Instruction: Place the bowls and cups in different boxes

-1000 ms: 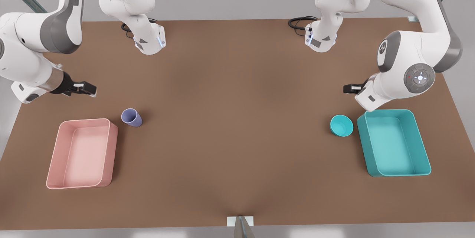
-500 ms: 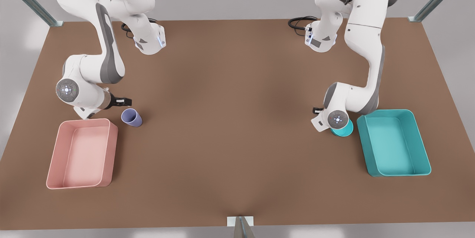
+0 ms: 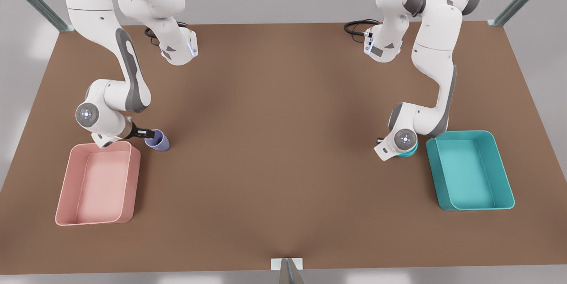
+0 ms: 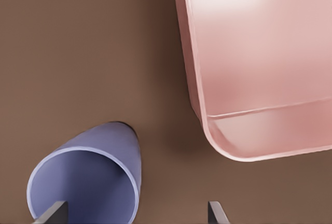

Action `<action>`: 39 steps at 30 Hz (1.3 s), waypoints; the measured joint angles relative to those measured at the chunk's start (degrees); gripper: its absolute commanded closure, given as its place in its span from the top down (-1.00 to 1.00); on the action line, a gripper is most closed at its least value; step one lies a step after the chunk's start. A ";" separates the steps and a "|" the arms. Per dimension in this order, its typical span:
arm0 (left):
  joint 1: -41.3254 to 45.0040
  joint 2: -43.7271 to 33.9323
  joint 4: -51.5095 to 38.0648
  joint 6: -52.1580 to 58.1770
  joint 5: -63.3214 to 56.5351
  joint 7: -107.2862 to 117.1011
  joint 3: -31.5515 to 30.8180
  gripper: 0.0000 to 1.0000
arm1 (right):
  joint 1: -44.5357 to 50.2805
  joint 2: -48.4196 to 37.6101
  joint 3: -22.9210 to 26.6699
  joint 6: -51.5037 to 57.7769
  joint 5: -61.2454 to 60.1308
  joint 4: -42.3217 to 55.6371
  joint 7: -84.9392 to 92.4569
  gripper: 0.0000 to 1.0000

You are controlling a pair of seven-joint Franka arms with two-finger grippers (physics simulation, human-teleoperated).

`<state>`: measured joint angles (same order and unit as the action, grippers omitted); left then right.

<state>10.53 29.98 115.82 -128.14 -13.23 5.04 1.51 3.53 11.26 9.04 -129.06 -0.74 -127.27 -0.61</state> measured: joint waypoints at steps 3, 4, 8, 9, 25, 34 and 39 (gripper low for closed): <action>0.01 -0.94 -0.84 0.12 0.20 0.12 0.06 -0.57 | -0.53 1.06 0.01 -1.27 -0.03 -0.20 0.12 1.00; 0.02 -1.54 -1.27 0.54 0.36 0.04 0.08 -0.57 | -0.51 1.46 0.01 -1.57 -0.03 -0.24 0.16 1.00; 0.06 -3.30 -3.78 3.21 0.74 -0.26 0.09 -0.57 | -0.44 2.67 -0.11 -2.38 -0.01 -0.30 0.29 1.00; 0.15 -4.64 -5.41 4.82 0.81 -0.29 0.12 -0.57 | -0.35 3.05 -0.14 -2.52 0.00 -0.29 0.32 1.00; -16.63 12.04 -30.81 17.74 1.82 -1.79 5.22 -0.57 | 1.25 5.91 -0.44 -2.27 -0.84 1.90 2.31 -0.57; -18.22 12.42 -30.76 9.70 4.19 -3.56 5.16 1.00 | 0.96 5.24 -0.33 5.55 -3.79 18.65 5.31 -0.57; -10.19 -10.76 -30.75 24.04 9.61 -4.98 2.70 1.00 | -4.08 4.36 0.15 10.21 -4.51 29.49 11.56 -0.57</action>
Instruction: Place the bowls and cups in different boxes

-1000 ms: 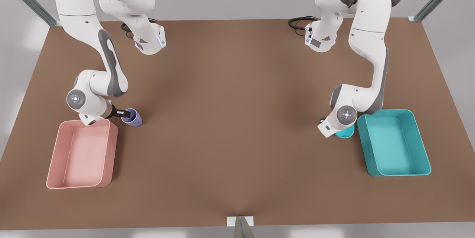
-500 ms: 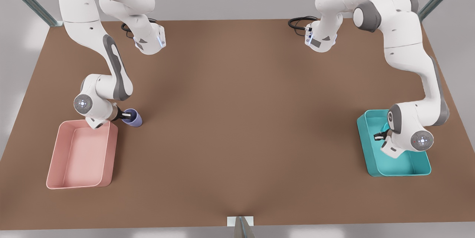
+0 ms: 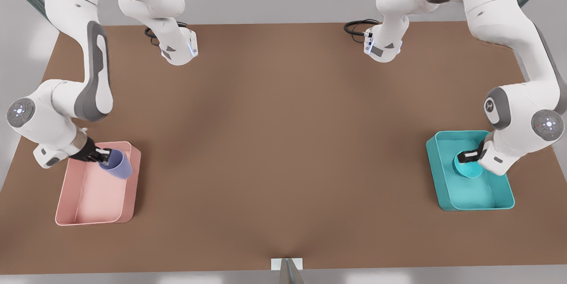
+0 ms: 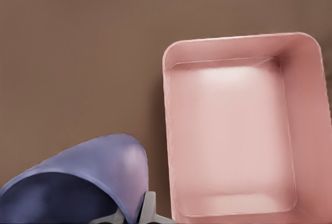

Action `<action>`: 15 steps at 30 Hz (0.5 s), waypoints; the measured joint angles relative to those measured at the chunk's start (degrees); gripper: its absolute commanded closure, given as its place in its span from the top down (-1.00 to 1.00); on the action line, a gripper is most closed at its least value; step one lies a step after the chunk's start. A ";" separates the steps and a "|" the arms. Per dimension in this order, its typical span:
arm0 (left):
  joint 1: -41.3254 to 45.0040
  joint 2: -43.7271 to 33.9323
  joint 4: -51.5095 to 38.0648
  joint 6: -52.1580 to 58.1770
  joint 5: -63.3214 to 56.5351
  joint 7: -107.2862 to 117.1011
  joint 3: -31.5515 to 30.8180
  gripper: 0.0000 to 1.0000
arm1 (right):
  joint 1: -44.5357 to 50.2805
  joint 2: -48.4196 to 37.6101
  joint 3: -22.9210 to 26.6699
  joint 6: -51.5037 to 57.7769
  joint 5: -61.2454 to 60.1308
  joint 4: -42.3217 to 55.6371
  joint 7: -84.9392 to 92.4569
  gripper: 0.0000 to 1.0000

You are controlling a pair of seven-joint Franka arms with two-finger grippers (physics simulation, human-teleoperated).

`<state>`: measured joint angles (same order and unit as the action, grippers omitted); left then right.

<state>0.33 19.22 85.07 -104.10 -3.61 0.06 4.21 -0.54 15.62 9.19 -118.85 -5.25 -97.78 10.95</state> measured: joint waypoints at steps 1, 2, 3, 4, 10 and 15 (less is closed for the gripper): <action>2.16 -3.02 -0.09 3.20 0.52 -0.01 -1.45 1.00 | -1.53 0.86 0.02 0.61 -0.05 1.66 1.54 -0.57; 3.54 -4.68 -0.87 6.29 1.31 0.01 -2.47 1.00 | -3.16 2.36 0.02 1.14 -0.09 3.57 3.09 -0.57; 4.13 -4.81 -3.21 9.30 1.96 0.04 -3.21 1.00 | -4.84 3.91 0.03 1.59 -0.11 5.00 4.58 -0.57; 4.30 -4.34 -5.07 12.00 2.33 0.07 -4.18 1.00 | -6.38 5.40 0.03 1.96 -0.13 5.78 5.98 -0.57; 3.96 -3.98 -7.62 21.02 2.20 0.21 -5.32 1.00 | -9.64 17.00 0.03 2.70 -4.15 9.43 12.89 -0.57; 3.88 -4.03 -7.78 24.35 2.15 0.29 -5.39 1.00 | -9.58 21.58 0.03 0.75 -6.50 9.90 17.05 -0.57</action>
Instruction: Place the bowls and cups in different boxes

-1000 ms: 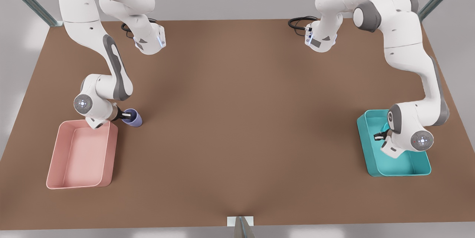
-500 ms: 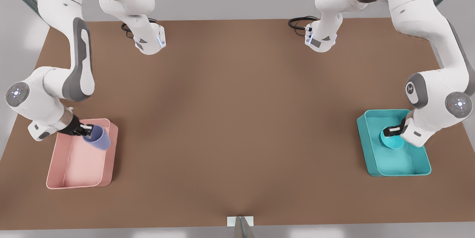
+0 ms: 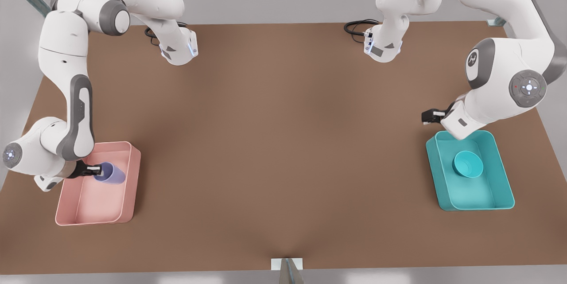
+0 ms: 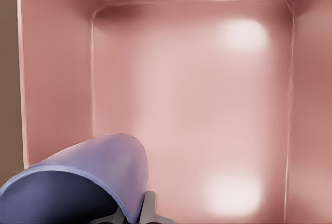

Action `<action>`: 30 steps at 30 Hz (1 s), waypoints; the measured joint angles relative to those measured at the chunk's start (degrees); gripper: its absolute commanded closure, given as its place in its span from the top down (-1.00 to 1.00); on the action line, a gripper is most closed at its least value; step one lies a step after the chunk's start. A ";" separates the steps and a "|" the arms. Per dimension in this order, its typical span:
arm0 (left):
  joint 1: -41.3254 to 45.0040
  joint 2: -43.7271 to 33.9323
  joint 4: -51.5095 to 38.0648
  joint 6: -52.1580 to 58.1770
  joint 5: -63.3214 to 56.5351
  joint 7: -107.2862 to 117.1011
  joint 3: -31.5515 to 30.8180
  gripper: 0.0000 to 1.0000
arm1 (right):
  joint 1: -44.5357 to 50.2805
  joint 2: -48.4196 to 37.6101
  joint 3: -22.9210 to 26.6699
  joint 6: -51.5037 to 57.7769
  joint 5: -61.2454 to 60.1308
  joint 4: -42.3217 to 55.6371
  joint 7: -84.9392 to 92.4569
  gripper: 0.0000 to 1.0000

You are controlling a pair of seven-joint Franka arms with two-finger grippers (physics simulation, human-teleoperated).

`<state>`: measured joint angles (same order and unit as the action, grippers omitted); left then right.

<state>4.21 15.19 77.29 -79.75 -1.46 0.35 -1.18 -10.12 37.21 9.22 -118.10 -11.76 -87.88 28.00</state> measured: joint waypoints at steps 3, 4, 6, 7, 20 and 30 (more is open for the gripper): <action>0.06 0.00 0.03 1.04 0.00 0.06 -0.12 1.00 | 0.02 0.82 0.00 -1.10 -0.44 -0.03 1.96 -0.57; 0.05 0.00 0.05 1.29 0.00 0.07 -0.09 1.00 | 0.00 0.91 0.00 -1.37 -0.54 -0.04 2.55 -0.57; 0.03 0.00 0.07 1.67 -0.04 0.10 -0.07 1.00 | -0.06 1.30 0.00 -1.85 -0.37 -0.04 3.46 1.00; 0.02 0.00 0.08 1.82 -0.06 0.11 -0.06 1.00 | -0.07 1.46 -0.01 -2.10 -0.12 -0.04 3.77 1.00; 0.01 0.00 0.08 3.13 -0.10 0.27 -0.04 1.00 | 1.96 -6.76 -0.33 0.88 0.52 0.32 6.37 1.00; 0.01 0.02 0.08 3.38 -0.10 0.35 -0.04 1.00 | 15.33 -28.32 -0.45 28.73 7.18 7.35 -6.06 1.00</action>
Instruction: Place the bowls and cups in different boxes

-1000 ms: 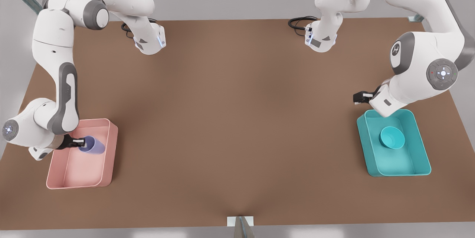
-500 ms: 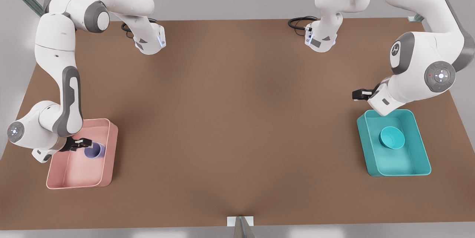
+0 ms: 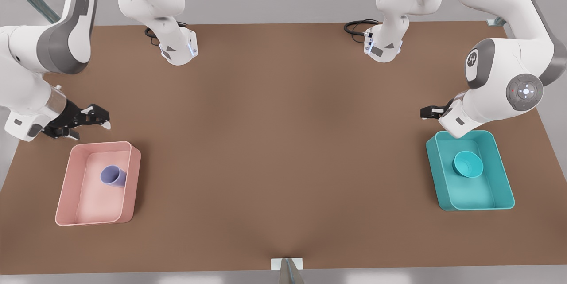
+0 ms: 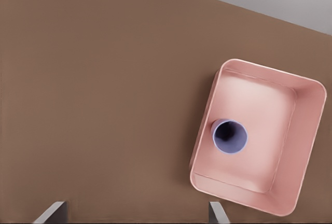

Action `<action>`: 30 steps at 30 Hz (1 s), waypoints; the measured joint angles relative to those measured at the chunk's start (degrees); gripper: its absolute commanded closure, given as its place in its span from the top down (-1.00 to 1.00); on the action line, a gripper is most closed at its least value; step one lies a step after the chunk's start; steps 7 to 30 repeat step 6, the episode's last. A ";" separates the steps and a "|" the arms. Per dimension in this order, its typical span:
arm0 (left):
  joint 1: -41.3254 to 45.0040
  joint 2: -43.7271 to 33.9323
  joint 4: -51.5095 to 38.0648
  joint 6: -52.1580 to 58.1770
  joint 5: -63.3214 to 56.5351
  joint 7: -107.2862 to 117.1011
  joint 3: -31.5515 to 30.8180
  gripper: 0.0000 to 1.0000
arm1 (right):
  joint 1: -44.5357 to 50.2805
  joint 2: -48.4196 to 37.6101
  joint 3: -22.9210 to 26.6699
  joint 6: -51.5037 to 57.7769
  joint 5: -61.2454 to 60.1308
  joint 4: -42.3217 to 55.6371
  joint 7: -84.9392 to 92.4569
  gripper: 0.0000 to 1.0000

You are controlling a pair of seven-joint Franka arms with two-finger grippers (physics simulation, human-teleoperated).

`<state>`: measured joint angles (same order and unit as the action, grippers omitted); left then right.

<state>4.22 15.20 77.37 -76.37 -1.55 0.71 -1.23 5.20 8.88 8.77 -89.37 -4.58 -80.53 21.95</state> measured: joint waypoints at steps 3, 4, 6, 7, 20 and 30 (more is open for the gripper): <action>0.00 0.01 0.00 0.03 0.00 0.03 0.00 1.00 | 0.19 -4.76 0.00 3.67 0.92 -3.28 -3.01 1.00; 0.00 0.03 0.00 0.13 0.00 0.04 0.00 1.00 | 0.06 -5.58 0.03 4.57 1.14 -3.91 -3.91 1.00; 0.00 0.06 0.00 0.33 0.00 0.06 0.00 1.00 | -0.40 -6.23 -0.02 6.07 1.46 -4.25 -5.57 1.00; 0.00 0.06 0.00 0.33 0.00 0.06 0.00 1.00 | -0.40 -6.23 -0.02 6.07 1.46 -4.25 -5.57 1.00; 0.00 0.06 0.00 0.33 0.00 0.06 0.00 1.00 | -0.40 -6.23 -0.02 6.07 1.46 -4.25 -5.57 1.00; 0.00 0.06 0.00 0.33 0.00 0.06 0.00 1.00 | -0.40 -6.23 -0.02 6.07 1.46 -4.25 -5.57 1.00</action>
